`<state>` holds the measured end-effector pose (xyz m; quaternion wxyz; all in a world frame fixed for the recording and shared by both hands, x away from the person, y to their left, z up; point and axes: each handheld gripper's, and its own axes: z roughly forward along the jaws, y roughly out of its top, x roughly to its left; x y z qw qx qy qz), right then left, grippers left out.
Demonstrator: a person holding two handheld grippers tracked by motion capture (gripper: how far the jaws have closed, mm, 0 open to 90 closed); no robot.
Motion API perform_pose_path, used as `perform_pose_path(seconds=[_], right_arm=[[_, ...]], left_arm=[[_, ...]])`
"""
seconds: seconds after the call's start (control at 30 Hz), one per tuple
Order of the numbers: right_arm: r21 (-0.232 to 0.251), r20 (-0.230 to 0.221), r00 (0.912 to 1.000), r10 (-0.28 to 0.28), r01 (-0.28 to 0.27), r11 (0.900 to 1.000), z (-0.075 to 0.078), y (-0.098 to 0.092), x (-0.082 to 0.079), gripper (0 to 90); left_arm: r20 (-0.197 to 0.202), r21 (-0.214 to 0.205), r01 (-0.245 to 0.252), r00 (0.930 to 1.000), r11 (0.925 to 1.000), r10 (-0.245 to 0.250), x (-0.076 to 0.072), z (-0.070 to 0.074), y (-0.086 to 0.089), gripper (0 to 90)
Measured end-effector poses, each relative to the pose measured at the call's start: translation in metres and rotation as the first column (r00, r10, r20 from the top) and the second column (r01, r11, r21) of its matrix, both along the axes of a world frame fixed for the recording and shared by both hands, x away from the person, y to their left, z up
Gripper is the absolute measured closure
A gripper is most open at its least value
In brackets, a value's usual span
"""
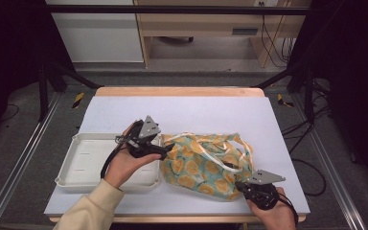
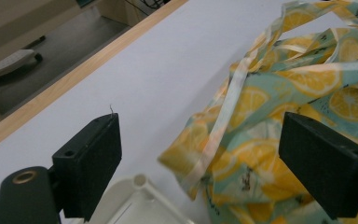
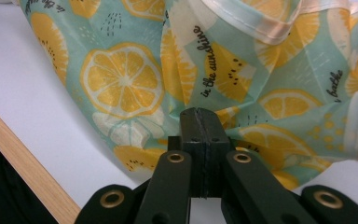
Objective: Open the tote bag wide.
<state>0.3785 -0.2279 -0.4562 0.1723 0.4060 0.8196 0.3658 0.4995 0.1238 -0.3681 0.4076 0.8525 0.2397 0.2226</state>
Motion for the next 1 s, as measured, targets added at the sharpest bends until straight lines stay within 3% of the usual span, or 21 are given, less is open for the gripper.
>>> perform_pose_path(seconds=[0.07, 0.13, 0.23, 0.3, 0.33, 0.4, 0.43, 0.57, 0.6, 0.63, 0.67, 0.7, 0.73, 0.8, 0.83, 0.9, 0.97, 1.0], right_arm=[[0.0, 0.004, 1.0, 0.005, -0.005, 1.0, 0.0, -0.001, 0.0, 90.0], [0.004, 0.006, 1.0, 0.008, -0.008, 1.0, 0.0, -0.002, -0.001, 90.0], [0.004, 0.007, 0.9999, 0.014, -0.014, 0.9999, 0.0, -0.002, -0.001, 90.0], [0.006, 0.006, 0.9999, 0.015, -0.015, 0.9999, 0.0, -0.002, -0.002, 90.0], [0.008, 0.013, 0.9998, 0.018, -0.018, 0.9998, 0.0, -0.002, -0.001, 90.0], [0.009, 0.013, 0.9997, 0.02, -0.02, 0.9998, 0.0, -0.003, -0.002, 90.0], [0.009, 0.013, 0.9997, 0.02, -0.02, 0.9998, 0.0, -0.003, -0.002, 90.0], [0.01, 0.015, 0.9996, 0.022, -0.022, 0.9997, 0.001, -0.002, -0.002, 90.0], [0.008, 0.015, 0.9997, 0.021, -0.021, 0.9997, 0.0, -0.003, -0.002, 90.0], [0.004, 0.016, 0.9997, 0.02, -0.02, 0.9998, 0.0, -0.002, -0.002, 90.0], [0.007, 0.018, 0.9996, 0.02, -0.02, 0.9998, 0.0, -0.002, -0.002, 90.0], [0.007, 0.018, 0.9996, 0.02, -0.02, 0.9998, 0.0, -0.002, -0.002, 90.0], [0.014, 0.025, 0.9996, 0.013, -0.013, 0.9998, 0.001, -0.002, -0.002, 90.0], [0.022, 0.036, 0.9993, 0.007, -0.008, 0.9997, 0.002, -0.002, -0.002, 89.9], [0.022, 0.036, 0.9993, 0.007, -0.008, 0.9997, 0.002, -0.002, -0.002, 89.9], [0.029, 0.049, 0.9988, 0.0, -0.001, 0.9996, 0.003, -0.003, -0.002, 88.3], [0.038, 0.062, 0.9981, 0.0, -0.003, 0.9993, 0.004, -0.004, -0.002, 84.7], [0.043, 0.071, 0.9975, -0.007, 0.004, 0.9991, 0.006, -0.003, -0.002, 77.6]], left_arm=[[-0.015, 0.018, 0.027, 0.9995, 0.9995, -0.027, 0.006, -0.001, -0.009, 11.7], [-0.059, 0.009, 0.059, 0.9965, 0.9982, -0.059, 0.015, -0.005, -0.019, 10.9], [-0.072, 0.013, 0.082, 0.9941, 0.9965, -0.081, 0.018, -0.007, -0.026, 12.2], [-0.11, -0.006, 0.134, 0.9848, 0.9909, -0.134, 0.02, -0.01, -0.032, 13.6], [-0.139, 0.004, 0.155, 0.9783, 0.9879, -0.153, 0.02, -0.013, -0.036, 18.4], [-0.16, 0.038, 0.156, 0.9759, 0.9871, -0.148, 0.02, -0.017, -0.039, 27.2], [-0.16, 0.038, 0.156, 0.9759, 0.9871, -0.148, 0.02, -0.017, -0.039, 30.3], [-0.177, 0.07, 0.132, 0.9771, 0.9888, -0.118, 0.012, -0.021, -0.039, 59.8], [-0.174, 0.074, 0.13, 0.9779, 0.9887, -0.116, 0.007, -0.021, -0.038, 59.8], [-0.168, 0.072, 0.124, 0.9796, 0.9897, -0.11, 0.003, -0.022, -0.035, 66.4], [-0.169, 0.037, 0.121, 0.9791, 0.9919, -0.113, -0.006, -0.023, -0.029, 77.8], [-0.169, 0.037, 0.121, 0.9791, 0.9919, -0.113, -0.006, -0.023, -0.029, 82.4], [-0.131, 0.041, 0.116, 0.9852, 0.9924, -0.11, -0.018, -0.024, -0.023, 84.9], [-0.097, 0.034, 0.125, 0.9878, 0.9915, -0.122, -0.037, -0.027, -0.016, 86.0], [-0.097, 0.034, 0.125, 0.9878, 0.9915, -0.122, -0.037, -0.027, -0.016, 86.1], [-0.086, 0.015, 0.136, 0.9873, 0.9907, -0.134, -0.057, -0.033, -0.006, 86.1], [-0.082, -0.006, 0.138, 0.987, 0.9905, -0.138, -0.07, -0.039, 0.0, 86.1], [-0.068, -0.016, 0.13, 0.9891, 0.9914, -0.131, -0.079, -0.048, 0.005, 86.2]])
